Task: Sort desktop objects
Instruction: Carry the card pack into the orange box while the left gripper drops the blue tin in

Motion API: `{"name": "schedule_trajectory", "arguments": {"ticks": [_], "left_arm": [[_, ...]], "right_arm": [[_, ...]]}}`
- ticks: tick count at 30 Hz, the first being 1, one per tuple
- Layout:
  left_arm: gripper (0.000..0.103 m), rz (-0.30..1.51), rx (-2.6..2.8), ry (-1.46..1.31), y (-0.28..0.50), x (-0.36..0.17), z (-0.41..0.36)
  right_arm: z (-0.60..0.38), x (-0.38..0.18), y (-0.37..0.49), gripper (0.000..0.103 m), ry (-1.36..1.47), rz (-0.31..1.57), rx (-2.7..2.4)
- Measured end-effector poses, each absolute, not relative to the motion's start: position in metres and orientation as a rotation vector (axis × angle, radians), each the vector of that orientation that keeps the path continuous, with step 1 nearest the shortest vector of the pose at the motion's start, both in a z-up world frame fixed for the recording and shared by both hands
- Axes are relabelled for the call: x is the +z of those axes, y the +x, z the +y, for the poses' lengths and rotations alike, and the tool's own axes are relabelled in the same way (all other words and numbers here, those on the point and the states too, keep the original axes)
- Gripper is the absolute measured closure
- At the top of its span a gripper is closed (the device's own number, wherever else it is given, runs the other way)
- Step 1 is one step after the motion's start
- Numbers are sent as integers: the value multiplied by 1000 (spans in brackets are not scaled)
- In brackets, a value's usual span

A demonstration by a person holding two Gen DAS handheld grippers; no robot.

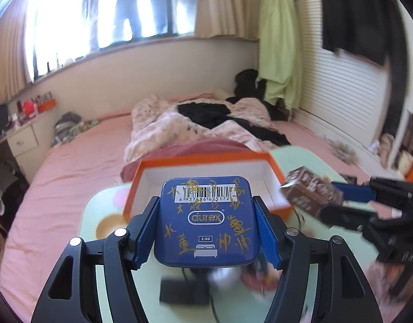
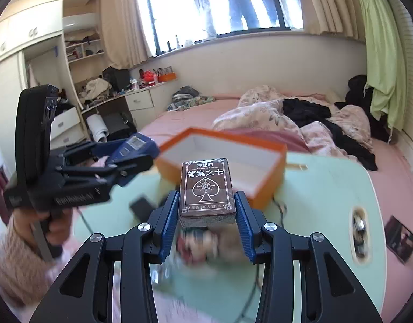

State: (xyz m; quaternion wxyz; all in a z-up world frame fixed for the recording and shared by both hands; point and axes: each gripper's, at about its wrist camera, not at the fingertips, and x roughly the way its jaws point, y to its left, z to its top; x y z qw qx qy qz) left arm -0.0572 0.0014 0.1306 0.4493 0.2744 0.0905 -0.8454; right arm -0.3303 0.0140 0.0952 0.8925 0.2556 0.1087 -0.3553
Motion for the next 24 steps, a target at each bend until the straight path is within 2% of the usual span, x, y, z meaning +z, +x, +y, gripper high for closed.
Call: {"name": "schedule_trajectory", "arguments": {"ticks": [4, 10, 12, 14, 17, 20, 24], "left_arm": [[37, 319, -2024, 702, -73, 126, -48], [36, 442, -1988, 717, -70, 96, -73], [28, 424, -2008, 701, -64, 94, -63], [19, 384, -2010, 677, -56, 97, -50], [13, 363, -2019, 644, -41, 104, -27], [6, 363, -2040, 667, -24, 104, 0], [5, 401, -2038, 694, 8, 83, 38]], "right_arm": [[-42, 104, -302, 60, 614, 269, -747], [-89, 74, -274, 60, 696, 348, -811], [-91, 67, -275, 56, 734, 355, -834], [-82, 68, -283, 48, 738, 313, -826], [-63, 79, -298, 37, 736, 230, -832], [-36, 90, -310, 37, 704, 207, -798], [15, 84, -315, 37, 598, 292, -794]]}}
